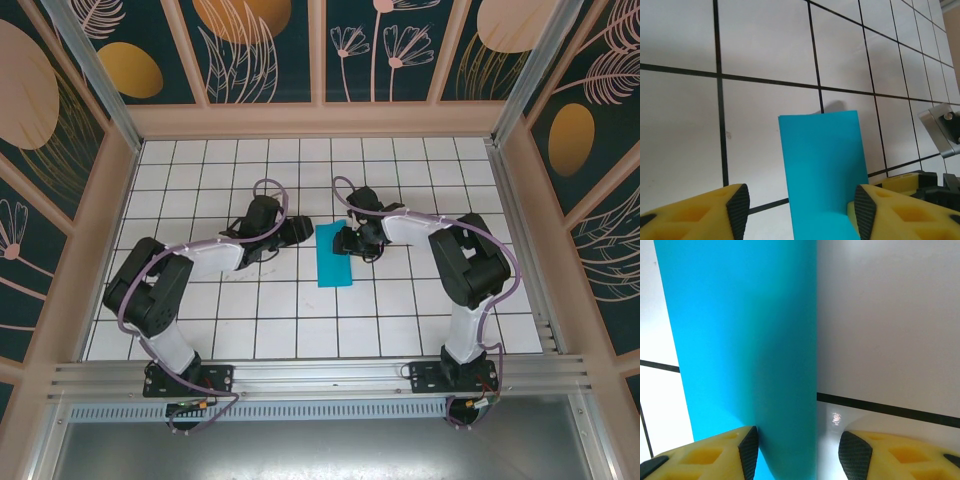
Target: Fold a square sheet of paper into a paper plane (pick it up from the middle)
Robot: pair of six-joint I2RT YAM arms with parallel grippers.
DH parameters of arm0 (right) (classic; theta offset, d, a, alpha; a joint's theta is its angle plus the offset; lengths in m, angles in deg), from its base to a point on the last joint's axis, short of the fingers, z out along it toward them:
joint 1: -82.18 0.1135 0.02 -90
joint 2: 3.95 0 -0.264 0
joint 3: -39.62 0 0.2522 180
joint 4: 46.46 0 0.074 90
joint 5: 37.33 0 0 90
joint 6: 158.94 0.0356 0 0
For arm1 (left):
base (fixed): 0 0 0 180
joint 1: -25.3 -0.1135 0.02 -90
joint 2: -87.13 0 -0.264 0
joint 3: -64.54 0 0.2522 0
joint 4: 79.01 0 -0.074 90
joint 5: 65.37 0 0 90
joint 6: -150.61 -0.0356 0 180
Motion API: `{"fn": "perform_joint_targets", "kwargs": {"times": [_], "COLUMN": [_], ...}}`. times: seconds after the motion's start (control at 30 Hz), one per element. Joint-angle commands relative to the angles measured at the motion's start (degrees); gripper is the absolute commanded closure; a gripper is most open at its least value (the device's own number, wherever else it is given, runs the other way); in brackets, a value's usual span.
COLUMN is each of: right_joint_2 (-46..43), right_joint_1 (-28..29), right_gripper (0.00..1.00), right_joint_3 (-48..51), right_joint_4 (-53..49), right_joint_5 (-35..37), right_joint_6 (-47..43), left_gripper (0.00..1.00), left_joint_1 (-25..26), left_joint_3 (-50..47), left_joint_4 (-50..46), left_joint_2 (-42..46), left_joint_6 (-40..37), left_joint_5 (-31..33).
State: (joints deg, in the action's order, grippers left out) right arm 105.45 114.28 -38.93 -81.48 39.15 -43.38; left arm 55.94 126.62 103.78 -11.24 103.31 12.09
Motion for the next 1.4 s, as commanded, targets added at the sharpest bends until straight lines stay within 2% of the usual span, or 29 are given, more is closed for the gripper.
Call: {"fn": "perform_joint_targets", "kwargs": {"times": [0.0,0.4,0.77,1.37], "right_joint_2": [13.22,13.77,14.52,15.05], "right_joint_1": [1.54,1.59,1.67,2.17], "right_gripper": [0.45,0.49,0.46,0.46], "right_joint_3": [4.84,4.4,3.88,3.75], "right_joint_4": [3.96,3.85,3.68,3.84], "right_joint_5": [2.49,1.98,2.01,1.86], "right_joint_6": [-2.45,-2.53,-2.36,-2.09], "left_gripper": [0.43,0.59,0.65,0.85], "left_joint_1": [-0.4,-0.37,0.7,2.38], "left_joint_3": [0.2,2.83,4.83,9.17], "left_joint_4": [1.94,2.78,2.42,-1.86], "left_joint_2": [-2.29,-6.52,-9.59,-14.39], "left_joint_6": [0.17,0.42,-0.23,-1.97], "left_joint_5": [-3.81,-10.19,-13.63,-13.21]}}
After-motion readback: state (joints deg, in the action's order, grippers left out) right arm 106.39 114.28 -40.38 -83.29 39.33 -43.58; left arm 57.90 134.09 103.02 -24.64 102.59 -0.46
